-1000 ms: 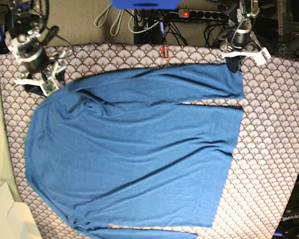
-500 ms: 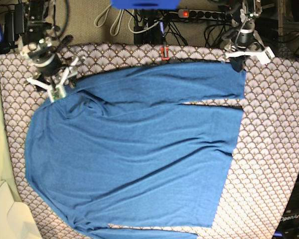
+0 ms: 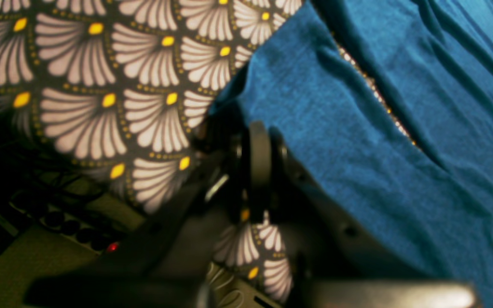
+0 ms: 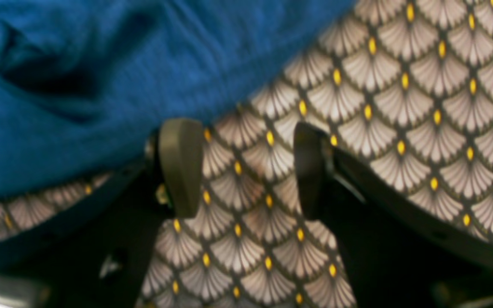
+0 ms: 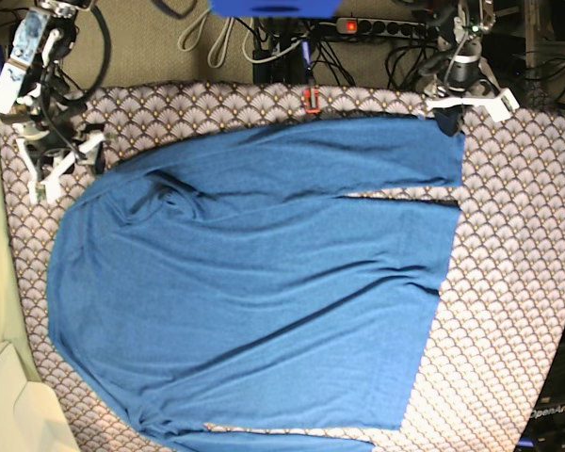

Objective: Fold the T-shirt properly
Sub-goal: 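Move the right gripper to the other hem corner and grasp it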

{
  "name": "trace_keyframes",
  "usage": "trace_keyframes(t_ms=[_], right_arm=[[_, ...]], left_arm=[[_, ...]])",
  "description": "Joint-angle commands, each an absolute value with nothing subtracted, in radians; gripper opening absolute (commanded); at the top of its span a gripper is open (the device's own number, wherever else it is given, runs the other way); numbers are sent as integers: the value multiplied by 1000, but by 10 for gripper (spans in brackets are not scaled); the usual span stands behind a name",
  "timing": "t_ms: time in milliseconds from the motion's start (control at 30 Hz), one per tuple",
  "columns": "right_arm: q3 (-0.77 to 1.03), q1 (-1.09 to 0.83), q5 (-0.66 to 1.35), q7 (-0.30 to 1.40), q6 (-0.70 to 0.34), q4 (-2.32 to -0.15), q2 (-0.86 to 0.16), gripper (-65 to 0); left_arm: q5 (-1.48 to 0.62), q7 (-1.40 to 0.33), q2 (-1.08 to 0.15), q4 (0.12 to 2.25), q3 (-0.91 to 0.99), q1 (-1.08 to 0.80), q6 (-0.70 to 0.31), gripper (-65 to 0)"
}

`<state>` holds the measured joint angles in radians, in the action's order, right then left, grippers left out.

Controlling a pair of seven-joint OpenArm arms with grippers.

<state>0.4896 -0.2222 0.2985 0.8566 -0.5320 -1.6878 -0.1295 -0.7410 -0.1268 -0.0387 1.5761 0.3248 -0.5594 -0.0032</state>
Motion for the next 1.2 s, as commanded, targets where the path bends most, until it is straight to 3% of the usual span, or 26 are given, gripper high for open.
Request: trace_keyframes(t_ms=[0, 433, 867, 1167], right_arm=[[498, -208, 315, 842, -561, -1705, -137, -303], [501, -186, 318, 854, -575, -1705, -131, -304], [509, -150, 317, 855, -570, -1690, -64, -305], [619, -116, 317, 855, -573, -1606, -42, -305]], left_arm=[[-739, -120, -44, 1589, 325, -570, -2, -647], [-737, -120, -44, 1589, 325, -567, -2, -647], [-737, -120, -44, 1589, 325, -570, -2, -647], [-737, -120, -44, 1589, 325, -572, -2, -647]])
